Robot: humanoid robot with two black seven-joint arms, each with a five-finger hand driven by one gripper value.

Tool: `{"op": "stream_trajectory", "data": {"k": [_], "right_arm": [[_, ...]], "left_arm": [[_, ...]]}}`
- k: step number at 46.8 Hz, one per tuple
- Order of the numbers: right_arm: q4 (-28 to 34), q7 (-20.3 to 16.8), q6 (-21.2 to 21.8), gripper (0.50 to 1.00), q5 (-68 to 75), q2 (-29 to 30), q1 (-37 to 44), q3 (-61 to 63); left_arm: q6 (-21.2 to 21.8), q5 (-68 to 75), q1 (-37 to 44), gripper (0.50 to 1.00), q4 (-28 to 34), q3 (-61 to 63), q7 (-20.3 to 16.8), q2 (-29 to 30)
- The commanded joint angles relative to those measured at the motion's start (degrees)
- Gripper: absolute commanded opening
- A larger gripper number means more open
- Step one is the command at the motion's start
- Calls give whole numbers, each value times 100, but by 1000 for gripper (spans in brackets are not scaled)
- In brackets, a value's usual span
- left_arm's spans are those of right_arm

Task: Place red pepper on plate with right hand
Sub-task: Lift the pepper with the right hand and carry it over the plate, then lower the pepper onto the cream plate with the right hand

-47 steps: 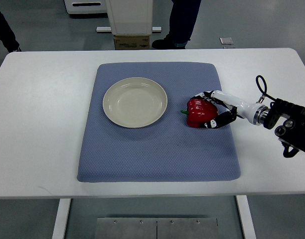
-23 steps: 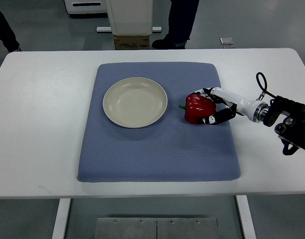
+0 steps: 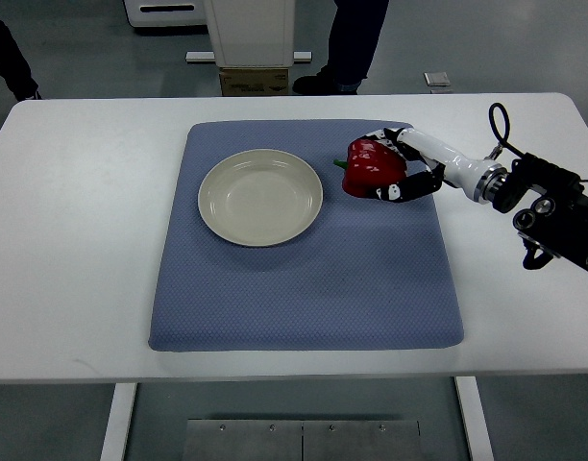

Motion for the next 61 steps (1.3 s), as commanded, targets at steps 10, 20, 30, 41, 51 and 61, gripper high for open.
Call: {"op": "stream_trajectory", "data": {"k": [10,20,30,41,51,61], "right_arm": [[-99,-268,9,500,104,464,508,-224],[-205,-444,9,500,227,983,825,-461],[-451,-532,9,500,227,1484,974,-496],[-469,-488,9,500,227,1862,1001,-725],[-460,-444,9,500,227,2090,974,-769],[-469,-506,1,500,218,2108,878,-918]], "left_arm": [[0,0,1,1000,1,1,0,0],[0,0,1,1000,1,2,0,0],[0,0,1,1000,1,2,0,0],[0,0,1,1000,1,-7,0,0],[0,0,1,1000,1,-7,0,0],[0,0,1,1000,-8,-7,0,0]]}}
